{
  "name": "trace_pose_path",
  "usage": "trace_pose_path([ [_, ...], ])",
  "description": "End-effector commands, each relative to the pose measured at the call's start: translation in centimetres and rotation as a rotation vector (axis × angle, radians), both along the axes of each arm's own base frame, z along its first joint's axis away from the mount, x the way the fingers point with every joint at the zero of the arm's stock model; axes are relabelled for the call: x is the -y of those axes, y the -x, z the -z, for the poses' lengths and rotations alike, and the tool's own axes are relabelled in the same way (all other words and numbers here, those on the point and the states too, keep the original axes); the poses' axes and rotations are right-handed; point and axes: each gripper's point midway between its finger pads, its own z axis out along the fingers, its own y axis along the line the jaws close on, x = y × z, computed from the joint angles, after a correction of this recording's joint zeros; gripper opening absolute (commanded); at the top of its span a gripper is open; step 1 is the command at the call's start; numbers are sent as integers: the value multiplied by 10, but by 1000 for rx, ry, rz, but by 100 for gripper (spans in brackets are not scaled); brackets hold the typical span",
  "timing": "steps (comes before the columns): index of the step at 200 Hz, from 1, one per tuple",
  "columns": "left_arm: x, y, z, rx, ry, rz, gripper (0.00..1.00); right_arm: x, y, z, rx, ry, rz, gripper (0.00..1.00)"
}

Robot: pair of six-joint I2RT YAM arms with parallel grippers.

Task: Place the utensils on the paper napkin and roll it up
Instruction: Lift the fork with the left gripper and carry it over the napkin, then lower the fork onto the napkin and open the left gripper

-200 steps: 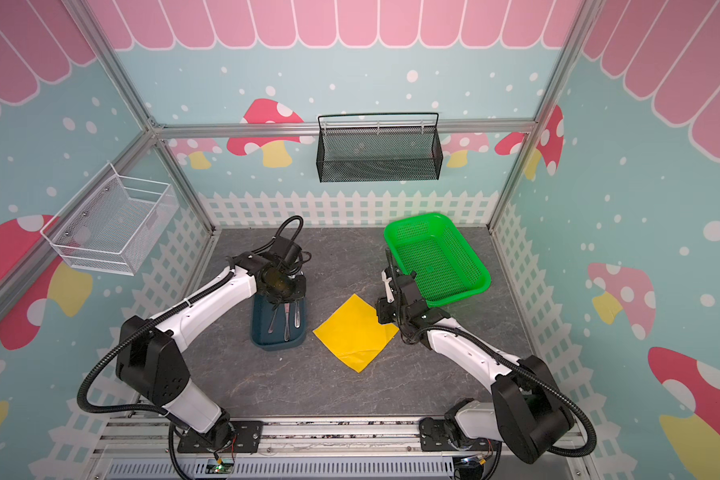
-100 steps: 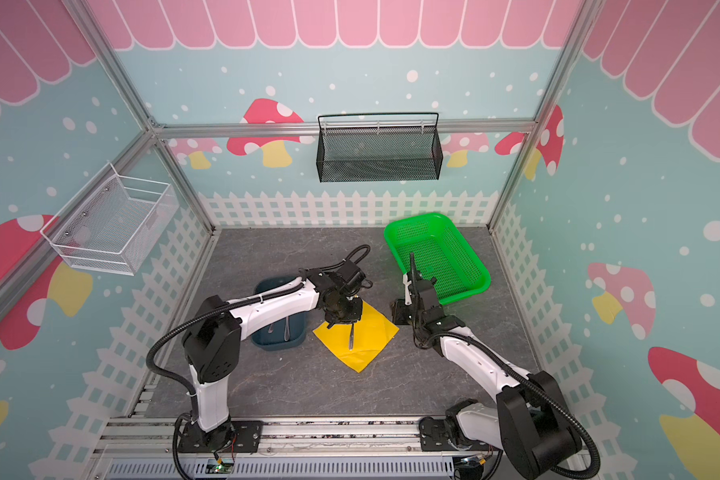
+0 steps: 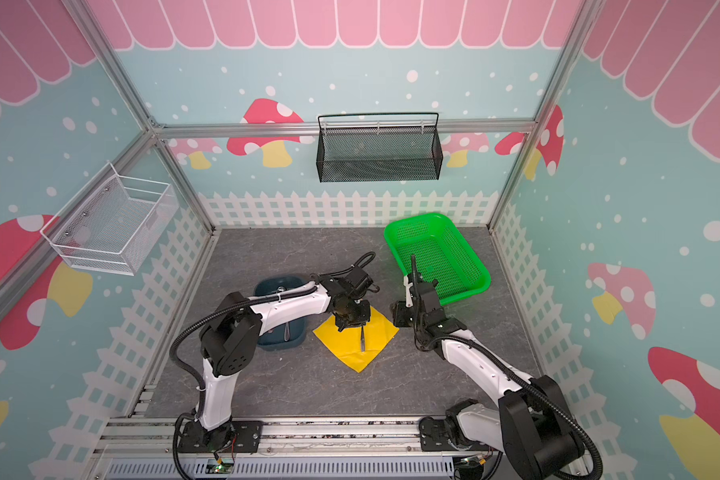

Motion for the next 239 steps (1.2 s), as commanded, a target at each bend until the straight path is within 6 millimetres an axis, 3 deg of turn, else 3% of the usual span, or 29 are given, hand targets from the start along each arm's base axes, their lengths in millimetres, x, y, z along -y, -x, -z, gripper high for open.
trace_pose_path([
  [1, 0, -17, 1, 29, -8, -59, 1, 1, 1, 0, 14, 5, -12, 42],
  [42, 1, -27, 3, 34, -4, -70, 2, -1, 1, 3, 3, 8, -26, 42],
  [135, -2, -27, 24, 10, -48, -85, 6, -3, 3, 5, -3, 6, -40, 43],
  [239, -4, -34, 15, 41, -67, -79, 10, -5, 3, 2, 3, -2, -49, 45],
])
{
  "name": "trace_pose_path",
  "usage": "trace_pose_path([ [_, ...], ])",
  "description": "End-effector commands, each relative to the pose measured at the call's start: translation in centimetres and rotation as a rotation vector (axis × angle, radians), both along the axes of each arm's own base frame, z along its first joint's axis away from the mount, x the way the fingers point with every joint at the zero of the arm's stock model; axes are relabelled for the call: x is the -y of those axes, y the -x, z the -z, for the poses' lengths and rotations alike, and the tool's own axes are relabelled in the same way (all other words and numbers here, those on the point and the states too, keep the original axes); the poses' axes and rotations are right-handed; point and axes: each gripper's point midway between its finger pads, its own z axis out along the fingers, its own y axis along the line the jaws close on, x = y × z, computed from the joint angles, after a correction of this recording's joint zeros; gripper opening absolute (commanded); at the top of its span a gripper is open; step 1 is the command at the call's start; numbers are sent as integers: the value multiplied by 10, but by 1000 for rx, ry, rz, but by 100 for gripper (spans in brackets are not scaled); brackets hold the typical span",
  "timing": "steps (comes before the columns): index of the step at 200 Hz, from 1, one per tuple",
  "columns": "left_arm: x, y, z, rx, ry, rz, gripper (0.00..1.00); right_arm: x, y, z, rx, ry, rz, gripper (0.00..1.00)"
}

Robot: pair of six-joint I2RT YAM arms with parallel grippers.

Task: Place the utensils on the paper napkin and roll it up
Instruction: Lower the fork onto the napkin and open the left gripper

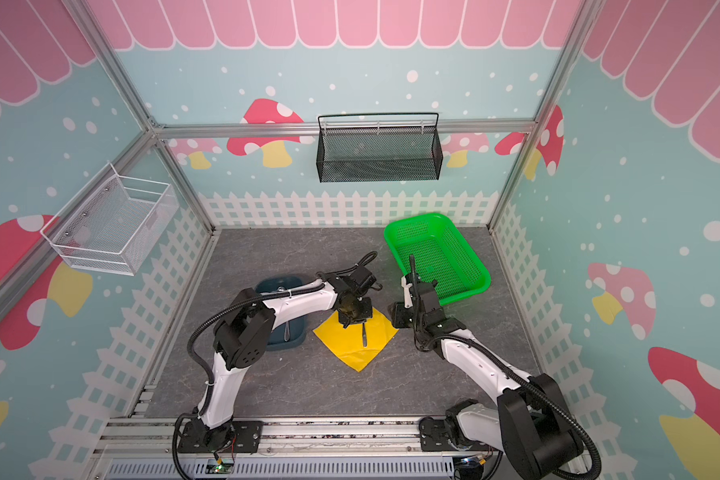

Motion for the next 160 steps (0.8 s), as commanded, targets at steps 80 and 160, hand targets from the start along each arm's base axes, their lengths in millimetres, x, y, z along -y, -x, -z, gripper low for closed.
trace_pose_path([
  [80, -2, -8, -22, 30, 6, -14, 22, 1, 0, -6, 23, -1, -5, 46],
  [160, -123, -25, -116, 377, -150, -159, 27, -45, 7, -54, 161, -176, -258, 53],
])
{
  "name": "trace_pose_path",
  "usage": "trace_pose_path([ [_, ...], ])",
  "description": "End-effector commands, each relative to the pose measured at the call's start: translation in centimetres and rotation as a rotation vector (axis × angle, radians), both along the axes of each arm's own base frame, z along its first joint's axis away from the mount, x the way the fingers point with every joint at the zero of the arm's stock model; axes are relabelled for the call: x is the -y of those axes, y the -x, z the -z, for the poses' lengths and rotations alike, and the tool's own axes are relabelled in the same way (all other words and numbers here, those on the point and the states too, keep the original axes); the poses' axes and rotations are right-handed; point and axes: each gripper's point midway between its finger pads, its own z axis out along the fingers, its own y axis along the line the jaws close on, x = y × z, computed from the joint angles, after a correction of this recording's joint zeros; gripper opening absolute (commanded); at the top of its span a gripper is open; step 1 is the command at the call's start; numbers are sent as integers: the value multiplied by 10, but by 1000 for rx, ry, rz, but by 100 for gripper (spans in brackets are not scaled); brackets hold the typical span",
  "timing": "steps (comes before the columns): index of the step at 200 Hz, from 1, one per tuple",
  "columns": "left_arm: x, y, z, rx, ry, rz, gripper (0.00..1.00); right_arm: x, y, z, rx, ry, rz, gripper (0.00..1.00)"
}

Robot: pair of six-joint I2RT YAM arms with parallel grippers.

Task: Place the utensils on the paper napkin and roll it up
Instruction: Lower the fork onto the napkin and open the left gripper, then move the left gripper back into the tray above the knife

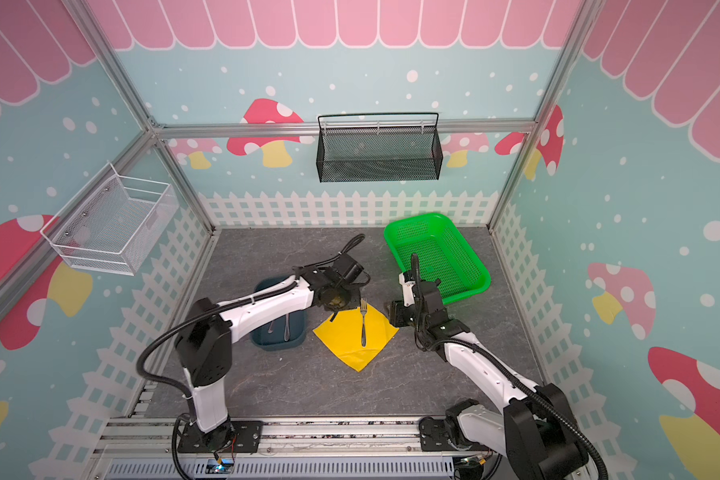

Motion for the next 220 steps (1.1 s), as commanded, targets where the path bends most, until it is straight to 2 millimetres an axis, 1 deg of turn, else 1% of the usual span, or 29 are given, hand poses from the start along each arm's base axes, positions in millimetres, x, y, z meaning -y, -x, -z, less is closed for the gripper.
trace_pose_path([
  [1, -72, -12, -6, 80, -107, -124, 27, -28, 5, -26, 70, -113, -157, 53],
  [3, -76, -12, -8, 86, -103, -127, 27, -30, 6, -27, 66, -122, -165, 53],
  [12, -98, -9, -4, 79, -116, -145, 27, -38, 7, -31, 67, -159, -198, 54],
  [21, -121, -7, 0, 63, -125, -178, 33, -44, 7, -33, 64, -182, -220, 55],
  [30, -139, -5, 5, 44, -129, -188, 35, -49, 8, -32, 57, -188, -236, 55],
  [35, -148, -3, 8, 34, -141, -193, 39, -52, 7, -32, 54, -187, -242, 56],
  [44, -160, -2, 14, 20, -167, -190, 41, -58, 8, -31, 49, -187, -265, 56],
  [53, -173, 0, 22, -13, -197, -209, 46, -66, 9, -30, 41, -185, -299, 56],
  [66, -181, 1, 35, -73, -182, -198, 46, -75, 9, -29, 31, -178, -330, 57],
  [70, -180, 3, 39, -89, -180, -193, 46, -78, 9, -28, 25, -173, -338, 57],
  [72, -188, 1, 41, -100, -177, -214, 46, -78, 9, -27, 24, -172, -338, 57],
  [76, -193, 0, 46, -116, -174, -226, 46, -81, 8, -26, 18, -164, -346, 57],
  [91, -200, -1, 57, -152, -168, -230, 46, -89, 8, -22, 4, -138, -366, 57],
  [101, -203, -2, 61, -159, -182, -225, 45, -94, 9, -19, -12, -123, -384, 57],
  [117, -198, -2, 70, -193, -174, -187, 45, -102, 10, -13, -30, -88, -407, 57],
  [133, -190, 1, 83, -244, -154, -152, 41, -106, 10, -7, -41, -55, -412, 58],
  [146, -189, 3, 92, -279, -160, -149, 38, -110, 10, -5, -47, -39, -421, 58],
  [159, -190, 6, 98, -298, -169, -151, 38, -112, 10, -2, -55, -23, -422, 57],
  [190, -197, 9, 104, -309, -208, -145, 37, -113, 10, 0, -57, -7, -427, 58],
  [213, -191, 11, 112, -336, -196, -100, 34, -112, 10, 2, -61, 1, -420, 58],
  [220, -189, 11, 114, -345, -187, -90, 31, -111, 10, 3, -60, 6, -418, 58],
])
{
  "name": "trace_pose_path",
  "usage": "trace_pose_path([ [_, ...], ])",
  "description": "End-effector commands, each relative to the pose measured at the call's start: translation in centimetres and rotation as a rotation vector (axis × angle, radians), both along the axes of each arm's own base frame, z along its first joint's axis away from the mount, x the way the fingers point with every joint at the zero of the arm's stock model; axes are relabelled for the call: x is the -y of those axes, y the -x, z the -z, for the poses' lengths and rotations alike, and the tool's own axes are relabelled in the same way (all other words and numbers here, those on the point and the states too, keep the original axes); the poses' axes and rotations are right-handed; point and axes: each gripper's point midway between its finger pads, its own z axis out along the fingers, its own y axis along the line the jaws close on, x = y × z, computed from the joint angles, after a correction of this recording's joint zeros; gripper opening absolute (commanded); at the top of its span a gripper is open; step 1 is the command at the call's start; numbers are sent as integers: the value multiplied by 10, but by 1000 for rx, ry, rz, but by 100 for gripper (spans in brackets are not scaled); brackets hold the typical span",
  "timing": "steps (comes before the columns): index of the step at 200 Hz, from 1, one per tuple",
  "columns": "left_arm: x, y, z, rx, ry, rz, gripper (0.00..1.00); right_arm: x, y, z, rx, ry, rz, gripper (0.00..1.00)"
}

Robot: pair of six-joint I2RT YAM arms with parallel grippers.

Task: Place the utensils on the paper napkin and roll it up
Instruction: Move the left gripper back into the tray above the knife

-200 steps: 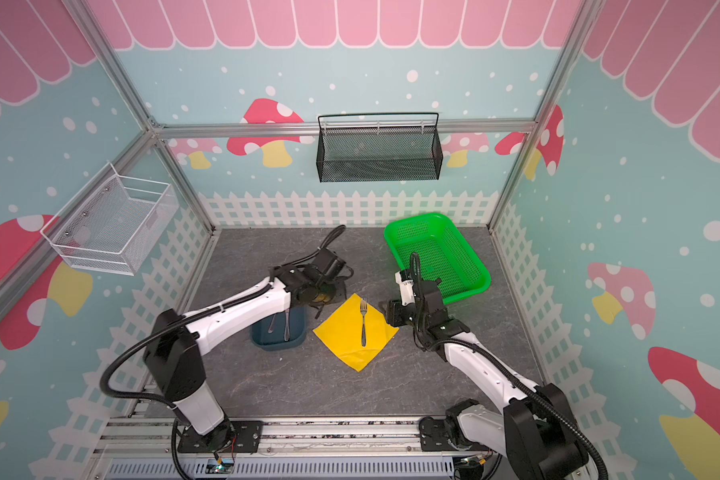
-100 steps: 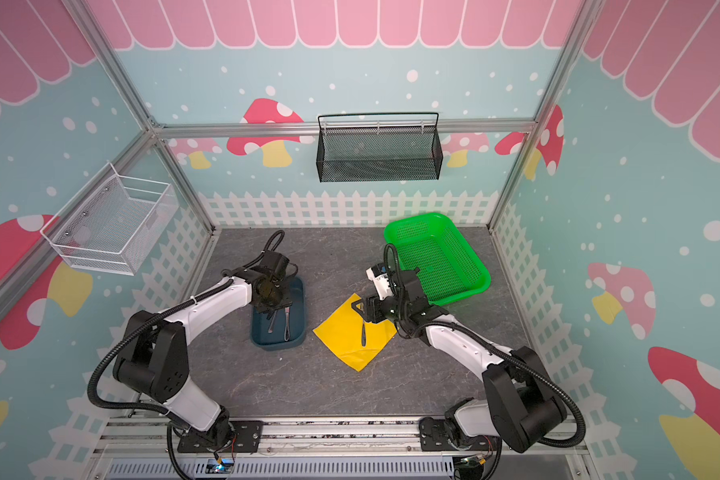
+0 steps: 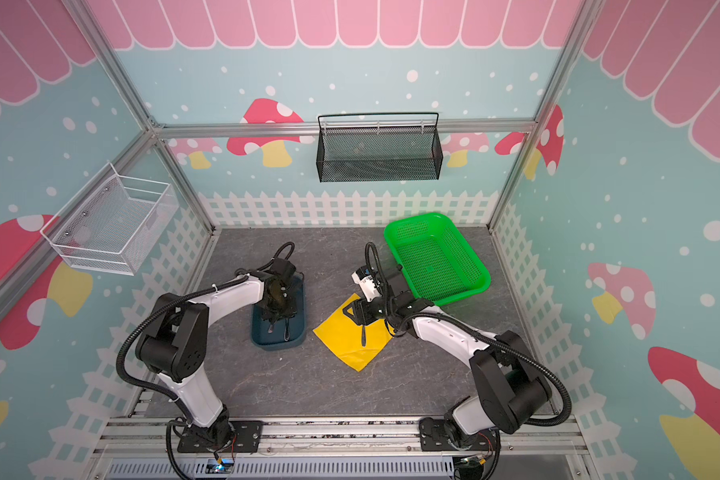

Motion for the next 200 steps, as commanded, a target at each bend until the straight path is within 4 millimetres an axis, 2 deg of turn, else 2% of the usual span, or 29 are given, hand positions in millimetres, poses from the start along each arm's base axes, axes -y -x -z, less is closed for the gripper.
trace_pose_path([
  [1, 6, 1, 8, -41, 20, 53, 30, -1, -1, 0, 16, 28, -11, 58],
  [42, 13, 6, 19, -94, 49, 65, 23, 2, -2, 4, 15, 46, 5, 57],
  [83, 9, 9, 25, -139, -4, 99, 16, 4, -3, 3, 23, 57, 14, 58],
  [104, 14, 10, 25, -153, -18, 131, 15, 6, -4, 2, 30, 62, 23, 58],
  [128, 16, 15, 25, -183, -27, 174, 19, 7, -5, 1, 37, 67, 32, 58],
  [145, 9, 18, 28, -211, -34, 168, 20, 8, -5, 1, 37, 72, 31, 58],
  [174, 14, 17, 34, -230, -15, 180, 20, 11, -4, 4, 38, 84, 41, 58],
  [200, 6, 19, 38, -243, -65, 169, 18, 13, -5, 4, 37, 88, 51, 58],
])
